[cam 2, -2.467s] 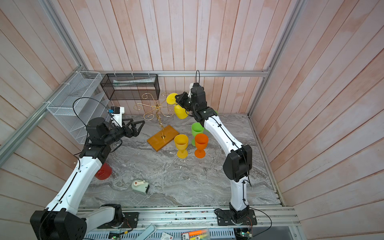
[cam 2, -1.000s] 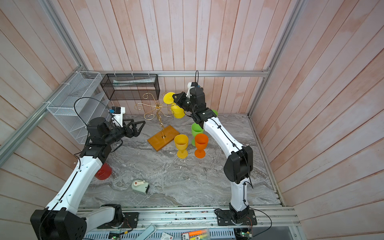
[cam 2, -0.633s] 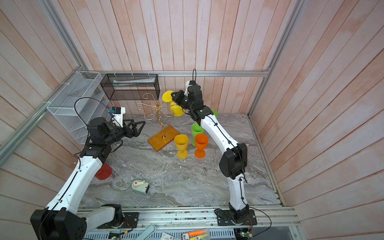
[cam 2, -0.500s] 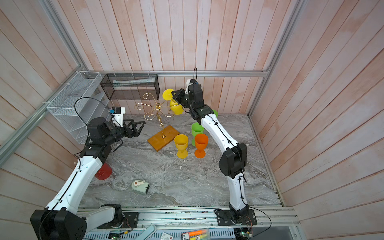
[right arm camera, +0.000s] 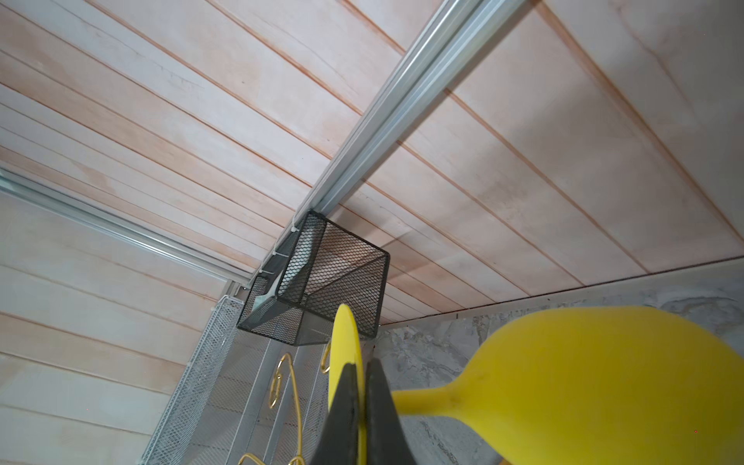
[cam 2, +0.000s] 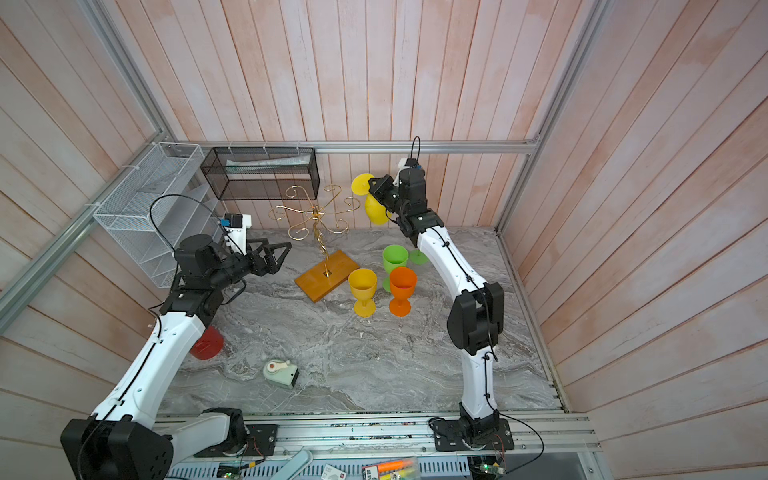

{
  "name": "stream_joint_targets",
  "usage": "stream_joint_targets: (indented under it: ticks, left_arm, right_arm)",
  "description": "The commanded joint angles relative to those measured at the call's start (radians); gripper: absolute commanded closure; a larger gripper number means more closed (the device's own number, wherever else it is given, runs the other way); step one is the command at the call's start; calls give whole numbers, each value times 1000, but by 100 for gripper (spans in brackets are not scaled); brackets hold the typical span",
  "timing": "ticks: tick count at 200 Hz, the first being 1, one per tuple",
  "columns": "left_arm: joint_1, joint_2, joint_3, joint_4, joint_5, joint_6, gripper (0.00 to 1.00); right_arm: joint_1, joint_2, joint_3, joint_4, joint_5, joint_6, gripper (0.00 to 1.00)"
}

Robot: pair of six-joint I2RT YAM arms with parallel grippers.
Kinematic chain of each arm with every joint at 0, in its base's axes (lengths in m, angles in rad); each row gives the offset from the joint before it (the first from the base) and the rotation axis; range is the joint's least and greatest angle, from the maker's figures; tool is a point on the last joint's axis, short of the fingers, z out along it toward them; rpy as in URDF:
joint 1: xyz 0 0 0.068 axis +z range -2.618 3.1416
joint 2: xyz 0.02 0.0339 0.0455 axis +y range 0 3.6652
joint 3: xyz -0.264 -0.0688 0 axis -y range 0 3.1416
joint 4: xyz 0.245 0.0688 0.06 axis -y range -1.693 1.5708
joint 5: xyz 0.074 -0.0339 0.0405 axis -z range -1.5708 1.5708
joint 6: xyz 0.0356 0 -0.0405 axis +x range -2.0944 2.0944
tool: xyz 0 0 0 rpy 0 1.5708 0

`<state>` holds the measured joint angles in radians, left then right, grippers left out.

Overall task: Take the wine glass off the wine glass rack
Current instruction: Pick up the wine glass from the wine glass rack, then place the wine glass at the center of the table.

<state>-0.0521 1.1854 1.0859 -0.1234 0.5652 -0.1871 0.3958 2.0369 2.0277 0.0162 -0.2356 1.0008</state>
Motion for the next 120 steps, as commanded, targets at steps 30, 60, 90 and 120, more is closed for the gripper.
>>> stream_joint_targets:
  ticks: [30,60,90,120]
  left_arm:
    - [-5,-28,64,-38,-65,-5,1]
    - [-5,-35,107,-94,-121,10,0]
    - [-5,-36,134,-110,-129,-25,0]
    - [-4,-47,139,-141,-167,-114,0]
  right_arm:
    - [-26,-316,-253,128,89,-141,100]
    - [-24,-495,-435,126,120,-258,100]
    - [32,-649,-567,109,181,-403,100]
    - [188,-742,-618,55,329,-614,100]
